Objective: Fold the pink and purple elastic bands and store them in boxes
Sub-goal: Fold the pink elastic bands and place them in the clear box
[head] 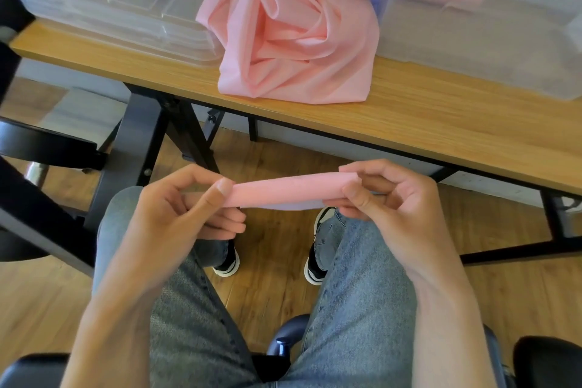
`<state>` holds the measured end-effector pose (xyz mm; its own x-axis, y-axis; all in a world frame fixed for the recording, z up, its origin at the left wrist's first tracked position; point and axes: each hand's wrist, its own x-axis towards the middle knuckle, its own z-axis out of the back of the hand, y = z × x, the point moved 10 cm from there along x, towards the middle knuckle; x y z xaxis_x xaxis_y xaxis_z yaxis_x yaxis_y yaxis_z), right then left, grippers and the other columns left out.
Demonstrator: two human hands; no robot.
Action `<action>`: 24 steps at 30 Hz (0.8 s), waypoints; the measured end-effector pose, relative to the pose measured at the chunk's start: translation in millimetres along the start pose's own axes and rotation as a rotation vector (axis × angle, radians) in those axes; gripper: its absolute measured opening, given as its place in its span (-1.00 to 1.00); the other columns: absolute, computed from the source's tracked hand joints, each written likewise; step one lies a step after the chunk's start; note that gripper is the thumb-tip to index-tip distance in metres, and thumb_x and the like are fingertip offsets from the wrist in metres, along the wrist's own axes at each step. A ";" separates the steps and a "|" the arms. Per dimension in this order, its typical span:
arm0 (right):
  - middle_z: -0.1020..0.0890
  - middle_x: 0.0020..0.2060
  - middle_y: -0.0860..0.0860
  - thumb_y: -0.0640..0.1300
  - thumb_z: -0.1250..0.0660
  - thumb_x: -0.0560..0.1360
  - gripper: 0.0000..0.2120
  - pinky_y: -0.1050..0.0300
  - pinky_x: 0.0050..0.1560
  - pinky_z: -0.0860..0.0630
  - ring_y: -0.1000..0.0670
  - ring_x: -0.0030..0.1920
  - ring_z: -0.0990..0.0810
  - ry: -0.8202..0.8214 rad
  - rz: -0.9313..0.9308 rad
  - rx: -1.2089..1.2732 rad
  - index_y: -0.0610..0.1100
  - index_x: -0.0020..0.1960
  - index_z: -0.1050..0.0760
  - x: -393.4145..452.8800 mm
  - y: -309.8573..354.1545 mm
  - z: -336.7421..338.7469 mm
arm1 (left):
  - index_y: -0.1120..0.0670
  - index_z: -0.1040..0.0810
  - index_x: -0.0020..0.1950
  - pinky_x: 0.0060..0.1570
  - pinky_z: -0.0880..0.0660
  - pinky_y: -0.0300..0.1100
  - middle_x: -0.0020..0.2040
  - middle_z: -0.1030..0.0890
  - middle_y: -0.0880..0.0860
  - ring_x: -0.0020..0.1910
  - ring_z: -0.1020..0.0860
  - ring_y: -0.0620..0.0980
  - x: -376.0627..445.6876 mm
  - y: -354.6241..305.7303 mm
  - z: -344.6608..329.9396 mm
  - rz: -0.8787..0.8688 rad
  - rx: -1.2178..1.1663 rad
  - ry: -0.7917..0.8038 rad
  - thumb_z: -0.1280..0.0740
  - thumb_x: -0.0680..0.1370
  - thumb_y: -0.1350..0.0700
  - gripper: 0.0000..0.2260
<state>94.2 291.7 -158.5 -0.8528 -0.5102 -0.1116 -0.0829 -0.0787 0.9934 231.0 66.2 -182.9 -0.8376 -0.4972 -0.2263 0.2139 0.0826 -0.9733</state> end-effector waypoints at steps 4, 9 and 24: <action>-0.77 -0.05 -0.10 -0.18 -0.44 0.52 -0.79 0.20 -0.09 -0.69 -0.14 -0.07 -0.78 -0.036 -0.039 0.054 -0.19 0.14 -0.65 0.9 -6.4 0.6 | 0.18 -0.61 0.14 -0.19 -0.70 -0.09 -0.17 -0.74 0.21 -0.18 -0.74 0.16 0.2 2.1 -0.6 0.015 -0.034 0.021 -0.40 0.48 0.19 -0.76; -0.78 -0.08 -0.07 -0.16 -0.48 0.44 -0.73 0.20 -0.07 -0.69 -0.09 -0.06 -0.78 -0.047 -0.100 0.071 -0.20 0.13 -0.67 1.1 -12.5 3.1 | 0.11 -0.60 0.27 -0.08 -0.69 -0.15 -0.04 -0.76 0.13 -0.06 -0.75 0.07 -0.3 2.6 -1.6 0.019 -0.014 0.078 -0.41 0.45 0.21 -0.62; -0.77 -0.08 -0.11 -0.14 -0.51 0.40 -0.64 0.15 -0.11 -0.69 -0.14 -0.13 -0.78 -0.065 -0.016 0.089 -0.13 0.18 -0.63 2.5 -4.8 4.5 | 0.15 -0.68 0.15 -0.15 -0.69 -0.14 -0.11 -0.75 0.14 -0.14 -0.74 0.07 -0.8 -0.3 -0.6 0.005 -0.033 0.024 -0.38 0.47 0.15 -0.73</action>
<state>90.2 294.7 -163.5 -0.8822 -0.4529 -0.1288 -0.1399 -0.0090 0.9901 231.4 67.0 -182.5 -0.8486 -0.4757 -0.2313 0.2014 0.1139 -0.9729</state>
